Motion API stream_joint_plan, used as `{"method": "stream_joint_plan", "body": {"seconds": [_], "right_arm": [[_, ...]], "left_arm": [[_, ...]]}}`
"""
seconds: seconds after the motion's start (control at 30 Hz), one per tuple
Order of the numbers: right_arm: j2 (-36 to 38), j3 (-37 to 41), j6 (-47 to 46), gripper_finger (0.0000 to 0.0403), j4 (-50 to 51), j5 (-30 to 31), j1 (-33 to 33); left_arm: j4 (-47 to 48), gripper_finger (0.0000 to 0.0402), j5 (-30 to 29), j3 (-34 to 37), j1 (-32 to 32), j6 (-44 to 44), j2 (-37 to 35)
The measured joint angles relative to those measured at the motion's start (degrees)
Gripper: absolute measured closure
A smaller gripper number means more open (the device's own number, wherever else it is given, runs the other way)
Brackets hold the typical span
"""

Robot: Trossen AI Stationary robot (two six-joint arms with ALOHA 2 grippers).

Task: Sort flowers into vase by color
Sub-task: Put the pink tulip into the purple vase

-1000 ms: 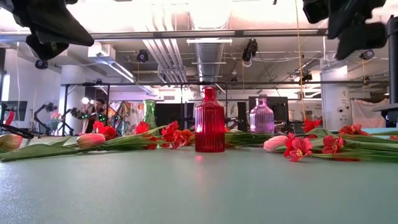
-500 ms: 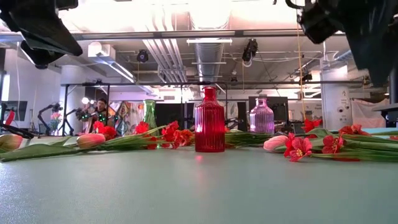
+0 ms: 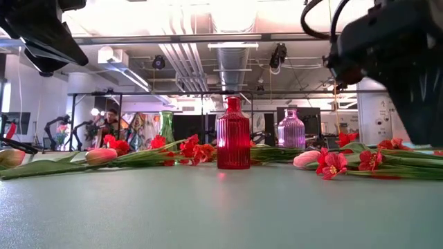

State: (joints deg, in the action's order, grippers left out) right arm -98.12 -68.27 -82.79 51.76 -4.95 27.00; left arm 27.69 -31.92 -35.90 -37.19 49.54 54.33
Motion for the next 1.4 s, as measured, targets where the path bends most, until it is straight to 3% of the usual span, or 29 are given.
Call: {"method": "stream_joint_plan", "body": {"seconds": [0.33,0.77,1.07,1.4], "right_arm": [[-3.90,0.15,-0.14,0.0236,-0.27,0.04,-0.02],[-4.73,0.28,-0.72,0.0386,-0.84,1.99,-0.02],[-3.45,-0.65,-0.82,0.0390,0.89,1.97,-0.02],[3.75,-0.99,-1.44,0.0390,7.20,2.01,-0.02]], "left_arm": [[0.36,0.0401,0.02,0.02,0.00,-1.29,0.00],[0.36,0.0401,0.02,0.02,0.00,-1.68,0.00],[0.35,0.0401,0.00,0.02,0.00,-2.36,0.00],[0.32,0.0401,0.00,0.02,-0.01,-2.36,-0.02]]}}
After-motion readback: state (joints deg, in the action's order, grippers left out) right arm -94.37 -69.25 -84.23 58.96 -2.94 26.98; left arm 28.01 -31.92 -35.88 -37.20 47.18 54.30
